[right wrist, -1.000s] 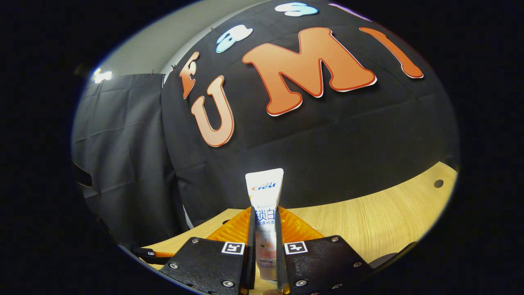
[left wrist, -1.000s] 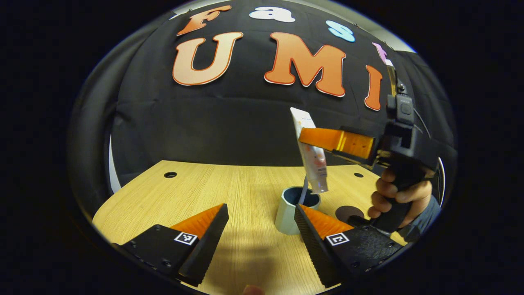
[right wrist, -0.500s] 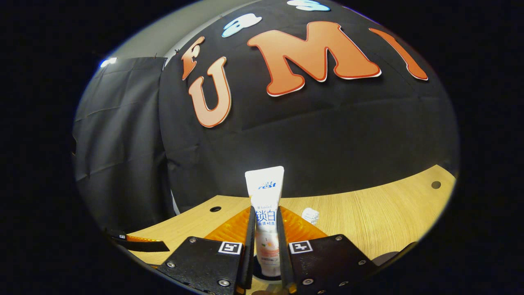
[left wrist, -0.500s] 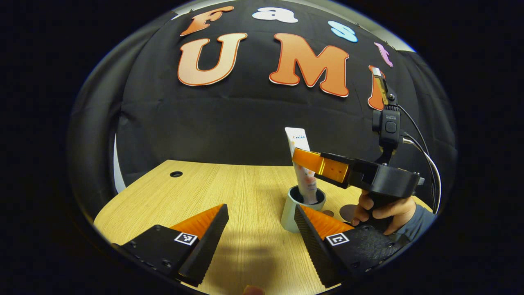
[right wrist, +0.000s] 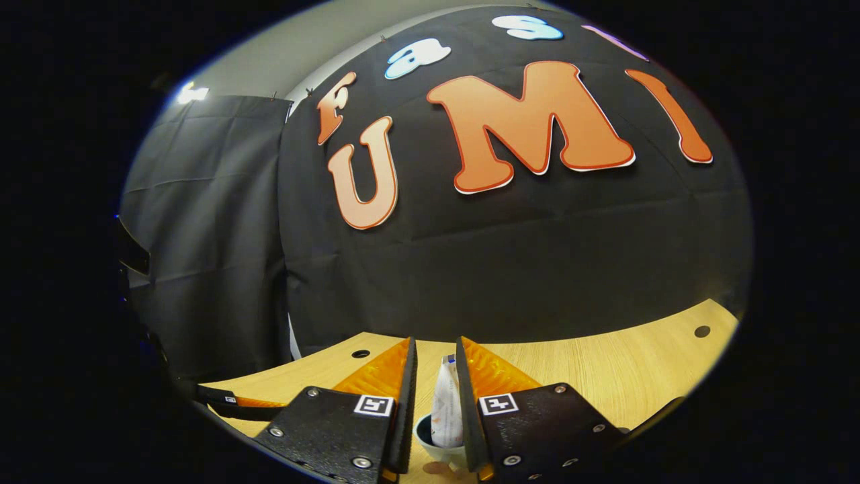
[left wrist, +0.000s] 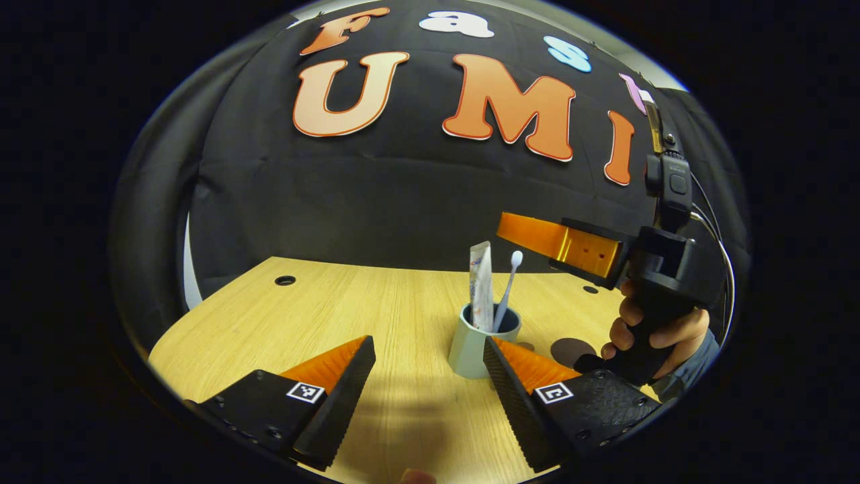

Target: Put the toothbrush and toothpaste on the desktop into the cup, then pick up the cup and place it on the coaster on the desktop.

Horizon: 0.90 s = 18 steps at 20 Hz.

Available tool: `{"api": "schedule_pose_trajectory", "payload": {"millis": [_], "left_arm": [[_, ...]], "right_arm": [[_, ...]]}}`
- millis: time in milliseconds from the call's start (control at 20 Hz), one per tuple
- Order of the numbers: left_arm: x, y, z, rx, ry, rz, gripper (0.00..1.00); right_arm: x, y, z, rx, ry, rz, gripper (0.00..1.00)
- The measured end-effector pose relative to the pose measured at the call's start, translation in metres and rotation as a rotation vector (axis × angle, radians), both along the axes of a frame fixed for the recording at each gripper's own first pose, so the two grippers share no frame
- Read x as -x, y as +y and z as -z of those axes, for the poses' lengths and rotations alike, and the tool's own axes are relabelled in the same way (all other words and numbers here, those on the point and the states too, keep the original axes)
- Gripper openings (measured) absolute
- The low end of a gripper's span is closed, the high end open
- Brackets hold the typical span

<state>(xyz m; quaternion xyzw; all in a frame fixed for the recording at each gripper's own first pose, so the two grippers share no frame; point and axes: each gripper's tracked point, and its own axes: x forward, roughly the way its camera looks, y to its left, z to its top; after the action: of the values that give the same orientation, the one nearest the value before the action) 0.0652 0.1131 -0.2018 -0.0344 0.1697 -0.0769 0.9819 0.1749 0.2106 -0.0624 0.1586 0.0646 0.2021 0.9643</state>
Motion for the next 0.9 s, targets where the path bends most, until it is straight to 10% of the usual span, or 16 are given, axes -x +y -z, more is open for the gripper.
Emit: {"api": "schedule_pose_trajectory", "payload": {"millis": [500,900], "left_arm": [[-0.019,-0.039,0.011,0.056,0.123,0.003,0.97],[-0.034,-0.075,0.037,0.051,0.349,0.003,0.98]], "right_arm": [[0.042,-0.083,-0.025,0.039,0.025,0.074,0.80],[0.078,-0.148,-0.027,0.116,0.024,0.099,0.87]]}}
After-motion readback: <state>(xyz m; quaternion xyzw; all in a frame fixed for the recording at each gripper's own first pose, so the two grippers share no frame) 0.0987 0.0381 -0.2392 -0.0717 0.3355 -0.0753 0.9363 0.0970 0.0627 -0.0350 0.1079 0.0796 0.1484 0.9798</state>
